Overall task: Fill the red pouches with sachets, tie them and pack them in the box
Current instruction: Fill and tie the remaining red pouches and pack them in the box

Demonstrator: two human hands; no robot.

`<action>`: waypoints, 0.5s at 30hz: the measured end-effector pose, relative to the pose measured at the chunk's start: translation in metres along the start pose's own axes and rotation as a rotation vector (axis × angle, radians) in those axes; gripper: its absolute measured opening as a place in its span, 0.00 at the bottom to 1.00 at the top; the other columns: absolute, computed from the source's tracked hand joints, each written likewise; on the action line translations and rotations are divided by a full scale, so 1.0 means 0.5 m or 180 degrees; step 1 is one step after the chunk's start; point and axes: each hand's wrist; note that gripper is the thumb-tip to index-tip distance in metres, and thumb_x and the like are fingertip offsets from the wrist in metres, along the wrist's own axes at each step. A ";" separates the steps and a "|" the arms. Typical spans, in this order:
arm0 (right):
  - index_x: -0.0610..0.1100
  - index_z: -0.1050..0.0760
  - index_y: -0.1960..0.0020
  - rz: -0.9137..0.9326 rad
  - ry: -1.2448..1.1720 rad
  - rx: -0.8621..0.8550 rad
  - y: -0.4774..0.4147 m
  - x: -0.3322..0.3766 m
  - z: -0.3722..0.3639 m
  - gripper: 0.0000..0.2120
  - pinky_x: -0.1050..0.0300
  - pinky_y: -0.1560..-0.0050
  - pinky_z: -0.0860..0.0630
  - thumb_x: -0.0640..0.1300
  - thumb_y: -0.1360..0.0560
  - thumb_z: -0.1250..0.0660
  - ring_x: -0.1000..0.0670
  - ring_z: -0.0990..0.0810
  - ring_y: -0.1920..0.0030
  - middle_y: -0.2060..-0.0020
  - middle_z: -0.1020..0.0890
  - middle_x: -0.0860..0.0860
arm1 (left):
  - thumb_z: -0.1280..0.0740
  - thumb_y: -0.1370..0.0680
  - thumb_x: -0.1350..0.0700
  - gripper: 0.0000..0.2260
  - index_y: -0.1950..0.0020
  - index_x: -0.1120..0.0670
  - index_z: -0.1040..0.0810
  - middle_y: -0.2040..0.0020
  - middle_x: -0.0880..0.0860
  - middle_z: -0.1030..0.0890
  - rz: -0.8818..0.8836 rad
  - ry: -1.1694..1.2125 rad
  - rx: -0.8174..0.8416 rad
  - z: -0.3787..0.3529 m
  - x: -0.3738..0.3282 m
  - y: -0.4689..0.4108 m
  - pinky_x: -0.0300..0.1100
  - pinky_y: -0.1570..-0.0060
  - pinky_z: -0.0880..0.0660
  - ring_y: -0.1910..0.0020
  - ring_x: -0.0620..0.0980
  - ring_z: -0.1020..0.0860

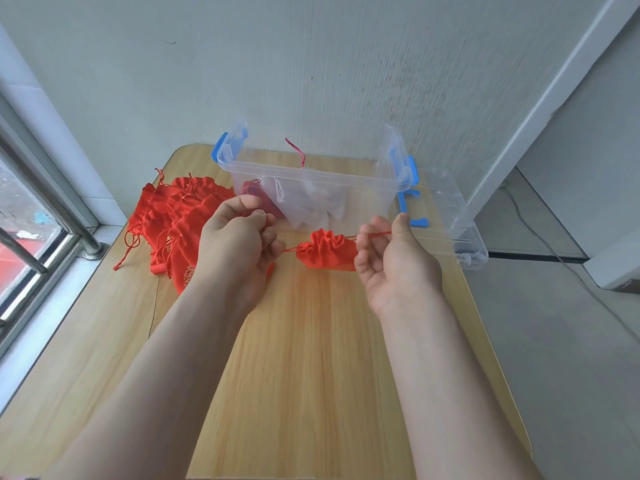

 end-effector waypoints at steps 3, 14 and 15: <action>0.40 0.17 0.50 0.0090 0.0002 -0.0126 -0.002 -0.001 0.000 0.21 0.64 0.76 0.27 0.56 0.13 0.39 0.52 0.16 0.70 0.64 0.13 0.48 | 0.38 0.15 0.68 0.11 0.50 0.53 0.23 0.60 0.54 0.22 -0.0127 -0.0178 -0.0009 0.003 -0.005 -0.001 0.36 0.74 0.32 0.73 0.44 0.32; 0.45 0.15 0.51 0.0315 0.0200 -0.0095 0.005 0.000 -0.005 0.21 0.60 0.66 0.17 0.58 0.13 0.38 0.54 0.17 0.69 0.64 0.17 0.51 | 0.30 0.17 0.63 0.05 0.45 0.54 0.19 0.57 0.54 0.16 -0.0696 -0.0543 -0.0078 0.010 -0.014 -0.001 0.35 0.74 0.29 0.74 0.41 0.27; 0.45 0.15 0.51 0.0303 0.0300 0.0036 0.005 0.000 -0.008 0.21 0.58 0.65 0.16 0.58 0.13 0.38 0.54 0.17 0.69 0.63 0.17 0.51 | 0.29 0.17 0.62 0.05 0.44 0.54 0.19 0.56 0.54 0.14 -0.0677 -0.0536 -0.0025 0.011 -0.012 -0.001 0.35 0.73 0.29 0.73 0.42 0.26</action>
Point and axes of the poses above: each hand's wrist, its own y-axis away from the middle knuckle, its own z-axis out of the back of the hand, x = y × z
